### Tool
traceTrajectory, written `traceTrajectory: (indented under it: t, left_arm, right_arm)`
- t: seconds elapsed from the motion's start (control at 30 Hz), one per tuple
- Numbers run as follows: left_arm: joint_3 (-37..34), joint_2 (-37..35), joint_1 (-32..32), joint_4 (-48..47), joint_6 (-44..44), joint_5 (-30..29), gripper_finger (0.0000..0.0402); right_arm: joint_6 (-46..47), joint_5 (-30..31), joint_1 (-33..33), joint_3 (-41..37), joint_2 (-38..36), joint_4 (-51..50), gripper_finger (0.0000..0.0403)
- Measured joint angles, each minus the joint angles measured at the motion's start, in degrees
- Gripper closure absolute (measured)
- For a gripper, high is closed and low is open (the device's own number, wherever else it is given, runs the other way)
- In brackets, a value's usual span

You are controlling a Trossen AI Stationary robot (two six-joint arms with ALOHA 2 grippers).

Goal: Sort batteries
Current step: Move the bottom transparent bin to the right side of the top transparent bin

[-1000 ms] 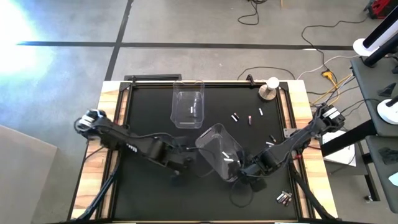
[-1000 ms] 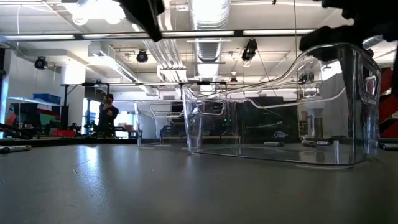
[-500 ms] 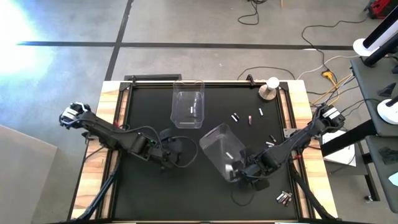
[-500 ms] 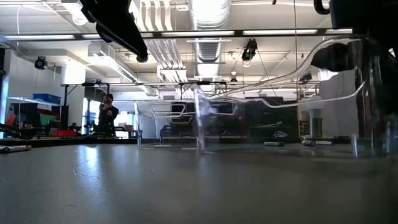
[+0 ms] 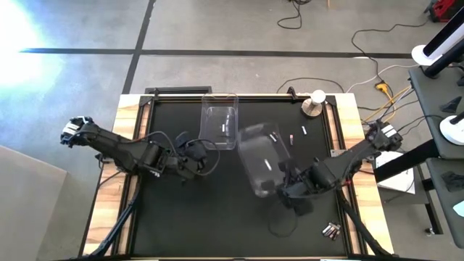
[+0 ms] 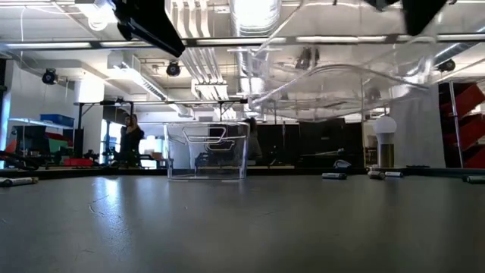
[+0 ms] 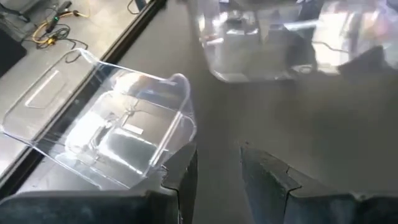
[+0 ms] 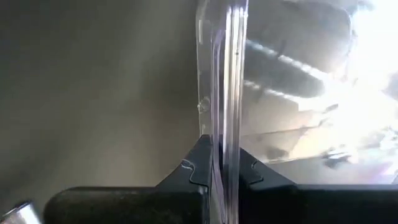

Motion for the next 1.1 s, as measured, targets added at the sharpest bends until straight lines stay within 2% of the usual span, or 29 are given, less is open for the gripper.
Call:
traceTrajectory:
  t: [0.2, 0.33, 0.57, 0.8, 1.1]
  left_arm:
    - [0.0, -0.28, 1.07, -0.47, 1.14, 0.04, 0.0299]
    - [0.0, -0.9, 1.04, -2.22, 0.86, 0.09, 0.0299]
    - [0.0, -2.0, 1.04, -8.06, -2.61, 0.24, 0.0299]
    - [0.0, -2.61, 1.04, -11.3, -4.27, 0.24, 0.0299]
    - [0.0, -2.8, 1.04, -11.3, -4.29, 0.24, 0.0299]
  right_arm:
    - [-1.1, 3.52, -6.94, 0.11, -0.02, -0.27, 0.0393]
    - [-5.87, 6.9, -11.33, -0.28, -0.02, 0.34, 0.0393]
    - [-10.76, 6.18, -19.64, -5.32, -0.19, 3.41, 0.0393]
    - [-16.66, 4.6, -26.03, -11.6, -0.26, 15.09, 0.0393]
    - [-16.11, 3.28, -31.7, -16.54, -0.28, 24.91, 0.0393]
